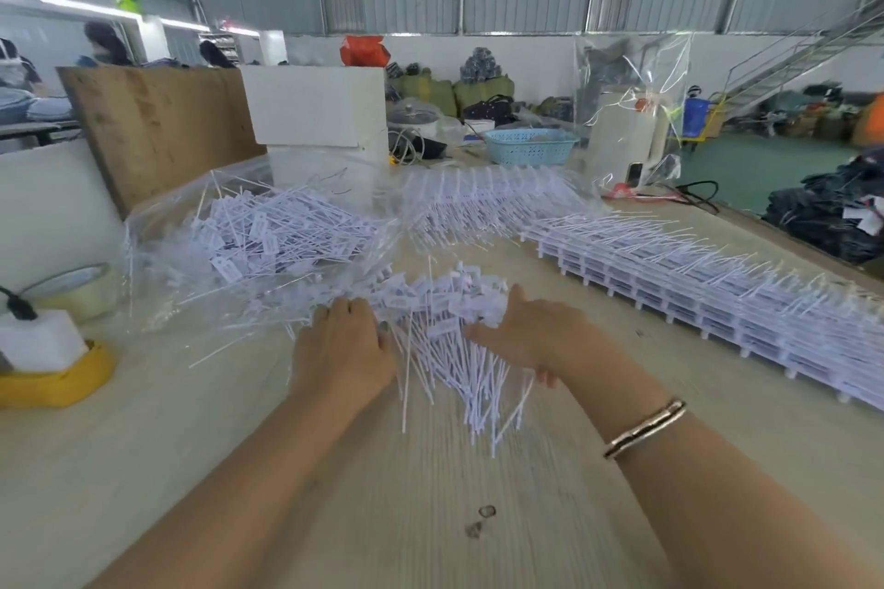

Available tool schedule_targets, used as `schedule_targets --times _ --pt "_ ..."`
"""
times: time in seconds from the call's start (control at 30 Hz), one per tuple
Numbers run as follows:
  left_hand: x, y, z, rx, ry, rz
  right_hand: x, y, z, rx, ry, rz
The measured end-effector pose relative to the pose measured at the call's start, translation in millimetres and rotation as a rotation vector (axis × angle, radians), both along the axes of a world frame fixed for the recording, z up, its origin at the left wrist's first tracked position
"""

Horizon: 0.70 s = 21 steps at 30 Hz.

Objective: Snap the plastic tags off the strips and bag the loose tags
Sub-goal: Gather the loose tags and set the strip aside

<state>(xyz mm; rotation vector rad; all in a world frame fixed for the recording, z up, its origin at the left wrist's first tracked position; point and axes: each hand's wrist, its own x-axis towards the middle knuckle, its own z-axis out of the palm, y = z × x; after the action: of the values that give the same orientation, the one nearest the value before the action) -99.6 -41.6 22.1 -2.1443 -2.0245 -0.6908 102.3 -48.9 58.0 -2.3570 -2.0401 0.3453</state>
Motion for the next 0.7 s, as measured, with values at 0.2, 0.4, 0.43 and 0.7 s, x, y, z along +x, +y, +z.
schedule_targets --times 0.2,0.4,0.43,0.7 --pt "-33 -9 -1 -0.177 -0.021 0.237 -29 1 -10 0.043 0.006 -0.011" --pt "-64 9 -2 -0.269 0.117 0.337 -49 15 -17 0.048 0.050 -0.006" --pt "-65 12 -2 -0.310 0.114 0.316 -51 18 -20 0.049 0.064 -0.013" --pt "-27 4 -7 -0.346 0.107 0.142 -55 28 -30 0.057 0.083 0.019"
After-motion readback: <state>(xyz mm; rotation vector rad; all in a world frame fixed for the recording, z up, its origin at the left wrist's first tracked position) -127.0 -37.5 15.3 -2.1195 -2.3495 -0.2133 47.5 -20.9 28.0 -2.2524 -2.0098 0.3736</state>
